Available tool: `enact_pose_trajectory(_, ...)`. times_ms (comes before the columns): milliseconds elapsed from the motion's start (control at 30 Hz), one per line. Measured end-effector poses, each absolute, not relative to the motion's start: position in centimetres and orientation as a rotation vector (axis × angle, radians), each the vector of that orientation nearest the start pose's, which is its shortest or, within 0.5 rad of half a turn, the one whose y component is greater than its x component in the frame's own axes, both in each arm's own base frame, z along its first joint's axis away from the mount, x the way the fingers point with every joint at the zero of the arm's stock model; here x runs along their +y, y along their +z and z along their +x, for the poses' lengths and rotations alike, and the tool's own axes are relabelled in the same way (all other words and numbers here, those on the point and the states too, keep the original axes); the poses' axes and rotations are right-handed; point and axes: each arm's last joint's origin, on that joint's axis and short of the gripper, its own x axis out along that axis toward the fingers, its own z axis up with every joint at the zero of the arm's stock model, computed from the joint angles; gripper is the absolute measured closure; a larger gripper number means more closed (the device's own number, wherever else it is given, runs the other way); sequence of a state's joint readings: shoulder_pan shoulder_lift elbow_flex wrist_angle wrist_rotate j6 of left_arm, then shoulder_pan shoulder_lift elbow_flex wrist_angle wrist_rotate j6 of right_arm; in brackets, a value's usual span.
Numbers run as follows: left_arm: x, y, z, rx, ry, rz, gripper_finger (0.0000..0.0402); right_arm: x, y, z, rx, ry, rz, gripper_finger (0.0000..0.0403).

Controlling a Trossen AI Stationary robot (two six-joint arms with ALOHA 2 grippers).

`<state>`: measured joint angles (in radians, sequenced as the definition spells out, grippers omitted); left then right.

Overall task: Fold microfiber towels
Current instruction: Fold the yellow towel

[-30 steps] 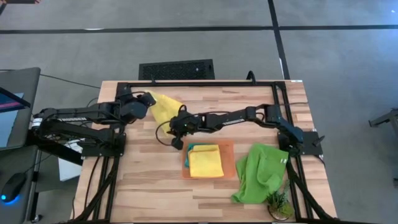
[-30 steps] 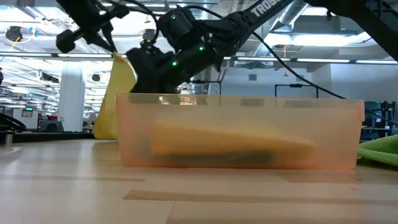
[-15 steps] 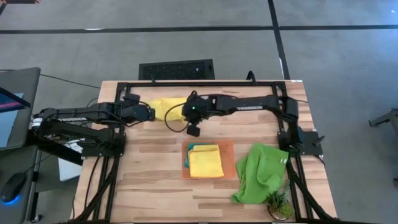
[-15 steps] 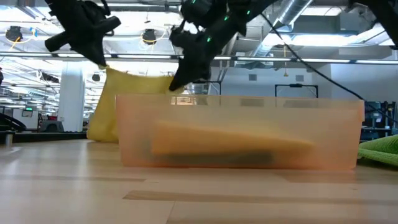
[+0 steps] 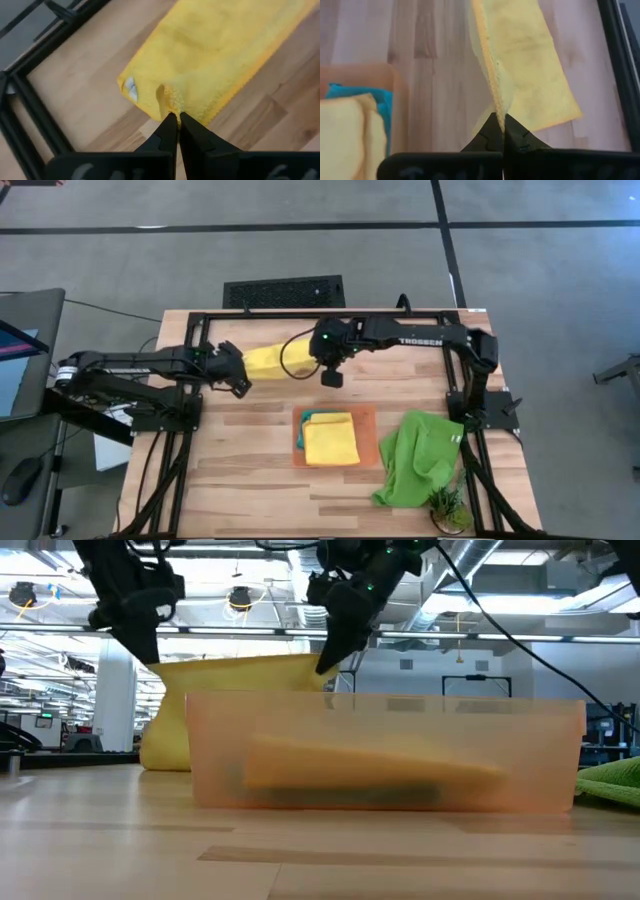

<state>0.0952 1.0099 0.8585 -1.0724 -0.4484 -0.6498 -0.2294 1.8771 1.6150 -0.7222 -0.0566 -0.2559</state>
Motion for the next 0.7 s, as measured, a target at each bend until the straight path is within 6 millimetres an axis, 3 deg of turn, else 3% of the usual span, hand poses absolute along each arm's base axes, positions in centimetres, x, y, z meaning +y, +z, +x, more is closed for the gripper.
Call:
enact_pose_trajectory(200, 3.1, 25.1, 17.7, 1.027, 0.874, -0.311, 0.0401, -10.0, 26.9, 39.2, 1.006, -0.005, -0.193, 0.0399)
enact_pose_trajectory(367, 4.8, 25.3, 18.3, 0.91, 1.041, -0.336, 0.0401, -12.0, 27.0, 38.8, 1.022, -0.104, -0.278, 0.0399)
enact_pose_trajectory(500, 6.6, 27.7, 18.4, 0.811, 1.153, -0.293, 0.0401, -13.7, 27.4, 38.8, 0.974, -0.167, -0.326, 0.0399)
enact_pose_trajectory(700, 8.7, 32.6, 18.6, 0.756, 1.165, -0.185, 0.0402, -15.9, 29.4, 38.8, 0.91, -0.323, -0.379, 0.0399)
